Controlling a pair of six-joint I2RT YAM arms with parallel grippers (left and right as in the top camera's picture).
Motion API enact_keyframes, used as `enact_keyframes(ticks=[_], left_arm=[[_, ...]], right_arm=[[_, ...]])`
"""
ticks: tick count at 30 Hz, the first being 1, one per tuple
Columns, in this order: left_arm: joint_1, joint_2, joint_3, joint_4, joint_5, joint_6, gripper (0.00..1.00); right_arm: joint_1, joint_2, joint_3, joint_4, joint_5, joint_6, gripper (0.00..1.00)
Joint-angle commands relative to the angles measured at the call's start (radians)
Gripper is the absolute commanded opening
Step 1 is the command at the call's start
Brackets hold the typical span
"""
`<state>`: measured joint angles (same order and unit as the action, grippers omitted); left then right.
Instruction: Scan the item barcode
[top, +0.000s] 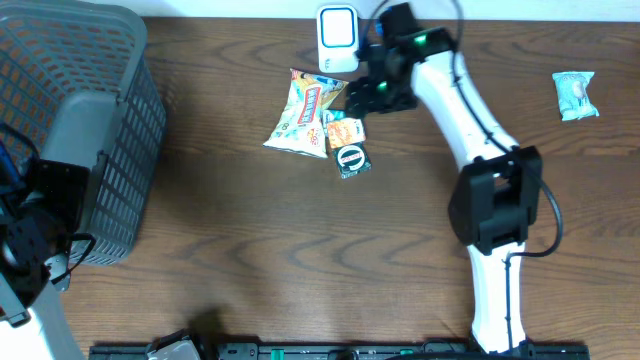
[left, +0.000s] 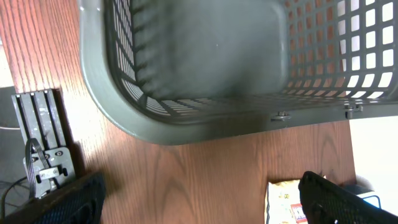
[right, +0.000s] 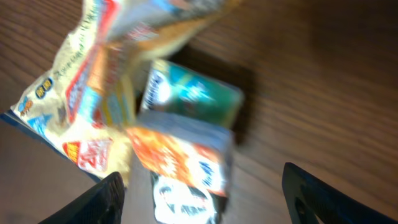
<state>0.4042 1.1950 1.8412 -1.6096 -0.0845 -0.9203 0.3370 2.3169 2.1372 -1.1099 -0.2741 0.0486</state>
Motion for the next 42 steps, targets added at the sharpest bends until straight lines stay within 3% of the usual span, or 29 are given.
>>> enact_keyframes(ticks=[1,7,18,23,33,35,37,38,40,42], left_arm=[[0.005,0.000,0.006,-0.047,-0.010,-0.005,0.98],[0.005,0.000,0.006,-0.047,-0.010,-0.005,0.97],[0.005,0.000,0.006,-0.047,-0.010,-0.005,0.98],[0.005,0.000,0.007,-0.047,-0.010,-0.005,0.98],[0.005,0.000,0.006,-0.047,-0.010,-0.005,0.98],[0.005,0.000,0.007,-0.047,-0.010,-0.005,0.98],[0.005,0.000,0.006,-0.047,-0.010,-0.005,0.98],[0.005,0.000,0.006,-0.047,-0.010,-0.005,0.98],[0.005,0.000,0.006,-0.047,-0.010,-0.005,0.98],[0.005,0.000,0.006,-0.047,-0.010,-0.005,0.98]], right_arm=[[0.053,0.013,-0.007,0.051,0.109,0.002,0.75],[0.105,0.013,-0.010,0.080,0.223,0.002,0.71],[0.114,0.013,-0.178,0.154,0.228,-0.076,0.70],[0.113,0.011,-0.189,0.057,0.269,-0.071,0.73],[0.118,-0.063,-0.174,-0.122,0.373,-0.023,0.54],[0.121,-0.086,-0.174,-0.091,0.373,-0.024,0.40],[0.121,-0.105,-0.174,-0.029,0.372,-0.023,0.17],[0.121,-0.109,-0.174,0.014,0.369,-0.023,0.13],[0.121,-0.109,-0.174,0.093,0.368,-0.021,0.13],[0.120,-0.104,-0.175,0.161,0.340,-0.016,0.24]])
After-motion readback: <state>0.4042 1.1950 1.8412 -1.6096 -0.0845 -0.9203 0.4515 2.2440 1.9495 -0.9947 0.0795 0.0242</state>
